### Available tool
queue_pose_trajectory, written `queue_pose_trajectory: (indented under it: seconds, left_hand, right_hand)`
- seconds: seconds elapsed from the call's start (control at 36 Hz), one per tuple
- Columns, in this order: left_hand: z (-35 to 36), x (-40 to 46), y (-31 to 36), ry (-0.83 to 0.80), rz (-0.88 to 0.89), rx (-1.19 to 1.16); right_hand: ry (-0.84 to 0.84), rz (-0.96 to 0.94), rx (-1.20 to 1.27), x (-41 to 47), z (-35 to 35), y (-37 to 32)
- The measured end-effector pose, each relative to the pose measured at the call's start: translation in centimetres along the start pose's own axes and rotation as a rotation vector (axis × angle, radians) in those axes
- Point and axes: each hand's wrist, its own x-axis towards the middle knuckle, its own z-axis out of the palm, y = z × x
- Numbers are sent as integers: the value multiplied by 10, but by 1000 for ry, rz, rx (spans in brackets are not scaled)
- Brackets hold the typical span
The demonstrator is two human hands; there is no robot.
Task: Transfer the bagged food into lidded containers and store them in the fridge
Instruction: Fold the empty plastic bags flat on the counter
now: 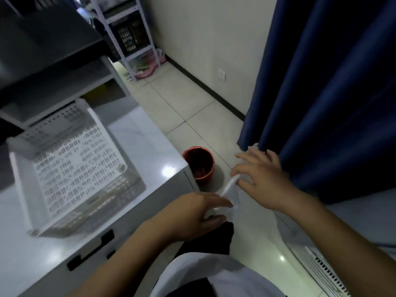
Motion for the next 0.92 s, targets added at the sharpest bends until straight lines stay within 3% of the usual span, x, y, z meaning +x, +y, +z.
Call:
queue_pose_trajectory:
  seconds: [0.17,0.39,0.61,0.92]
  left_hand:
    - [-1,103,-32,-12,-87,-36]
    - [-4,231,-85,-16,-333,-171]
    - [19,307,-143,-116,-650,-287]
    - [100,348,-235,-184,-1069,-603]
  right_hand:
    - [115,259,114,47,-3,70]
    - [-41,534,339,99,7,141]
    - [-313,529,185,182,37,183]
    - [-773,273,-23,301,131,254]
